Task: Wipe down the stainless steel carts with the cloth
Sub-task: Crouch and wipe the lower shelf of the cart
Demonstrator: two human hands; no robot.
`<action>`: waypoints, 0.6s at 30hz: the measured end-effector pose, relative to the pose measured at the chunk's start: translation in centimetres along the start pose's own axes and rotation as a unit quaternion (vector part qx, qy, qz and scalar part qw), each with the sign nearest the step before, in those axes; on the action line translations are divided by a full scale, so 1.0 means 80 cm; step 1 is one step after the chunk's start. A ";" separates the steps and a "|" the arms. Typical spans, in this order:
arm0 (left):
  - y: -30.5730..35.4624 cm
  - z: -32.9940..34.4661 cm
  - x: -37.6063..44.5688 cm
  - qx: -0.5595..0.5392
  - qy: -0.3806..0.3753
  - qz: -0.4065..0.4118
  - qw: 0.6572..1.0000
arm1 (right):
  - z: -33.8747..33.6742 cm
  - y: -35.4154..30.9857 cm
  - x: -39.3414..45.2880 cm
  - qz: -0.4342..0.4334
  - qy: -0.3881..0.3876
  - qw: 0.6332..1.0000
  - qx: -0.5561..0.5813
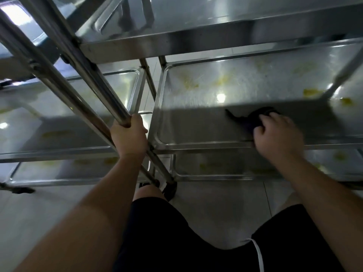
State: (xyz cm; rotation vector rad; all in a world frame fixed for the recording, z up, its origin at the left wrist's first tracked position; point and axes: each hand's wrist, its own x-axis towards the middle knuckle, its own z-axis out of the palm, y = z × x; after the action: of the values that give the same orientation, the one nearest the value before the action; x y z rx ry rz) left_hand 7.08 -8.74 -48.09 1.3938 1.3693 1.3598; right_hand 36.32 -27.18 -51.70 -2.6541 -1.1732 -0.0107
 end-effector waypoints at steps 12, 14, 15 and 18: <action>-0.025 -0.017 -0.068 0.203 0.047 -0.066 0.976 | 0.021 -0.105 -0.013 -0.193 -0.096 0.973 0.075; -0.040 -0.010 -0.113 0.182 0.068 -0.146 0.970 | 0.013 -0.070 -0.009 -0.176 -0.079 0.978 0.074; -0.044 -0.003 -0.137 0.181 0.035 -0.170 0.968 | 0.009 -0.050 -0.007 -0.168 -0.073 0.981 0.070; -0.039 0.037 -0.188 0.196 -0.110 -0.108 0.968 | -0.003 0.015 0.003 -0.133 -0.056 0.988 0.047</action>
State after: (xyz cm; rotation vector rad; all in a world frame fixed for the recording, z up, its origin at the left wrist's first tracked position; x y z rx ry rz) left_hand 11.33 -22.42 -54.33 1.5406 1.6403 0.7941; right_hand 37.39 -27.87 -51.67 -2.4271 -1.5159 0.1444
